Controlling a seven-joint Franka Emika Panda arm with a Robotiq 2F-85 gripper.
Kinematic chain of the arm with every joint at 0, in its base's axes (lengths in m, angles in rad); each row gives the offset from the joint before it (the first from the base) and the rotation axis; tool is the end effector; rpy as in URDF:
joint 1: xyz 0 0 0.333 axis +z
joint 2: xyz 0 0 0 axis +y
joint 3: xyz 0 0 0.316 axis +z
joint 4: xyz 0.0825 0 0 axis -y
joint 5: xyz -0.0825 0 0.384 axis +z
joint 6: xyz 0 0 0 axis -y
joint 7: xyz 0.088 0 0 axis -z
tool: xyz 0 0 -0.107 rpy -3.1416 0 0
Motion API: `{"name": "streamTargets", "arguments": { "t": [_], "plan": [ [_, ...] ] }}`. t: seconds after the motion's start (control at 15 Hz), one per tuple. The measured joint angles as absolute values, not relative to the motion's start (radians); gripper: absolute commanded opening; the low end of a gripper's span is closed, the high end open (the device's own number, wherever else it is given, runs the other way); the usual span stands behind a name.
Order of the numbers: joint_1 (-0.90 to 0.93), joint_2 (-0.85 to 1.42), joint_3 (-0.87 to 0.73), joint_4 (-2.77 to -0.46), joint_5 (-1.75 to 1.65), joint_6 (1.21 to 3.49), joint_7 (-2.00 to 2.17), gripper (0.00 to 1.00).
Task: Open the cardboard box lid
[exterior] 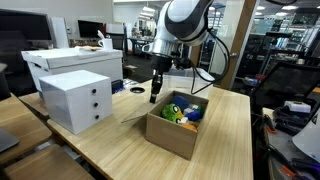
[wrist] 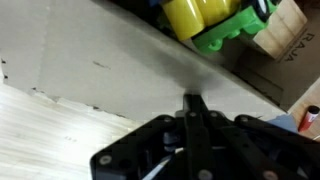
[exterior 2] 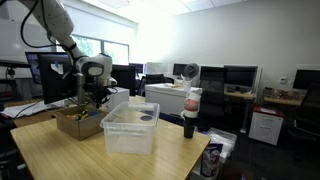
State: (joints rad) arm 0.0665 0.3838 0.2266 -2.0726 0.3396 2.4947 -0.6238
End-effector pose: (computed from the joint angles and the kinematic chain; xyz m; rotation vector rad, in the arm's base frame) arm 0.5702 0.1673 0.2517 -2.7149 -0.8856 -0.1232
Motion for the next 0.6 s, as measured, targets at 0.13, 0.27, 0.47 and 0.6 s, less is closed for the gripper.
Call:
{"name": "streamTargets", "arguments": {
  "t": [0.13, 0.27, 0.47, 0.6],
  "plan": [
    [0.067, 0.351, 0.217, -2.071, 0.278, 2.435, -0.595, 0.30],
    [0.067, 0.285, 0.214, -2.065, 0.230, 2.341, -0.584, 0.37],
    [0.067, 0.182, 0.212, -2.042, 0.198, 2.204, -0.584, 0.55],
    [0.068, 0.125, 0.204, -2.023, 0.180, 2.123, -0.578, 0.66]
  ]
}}
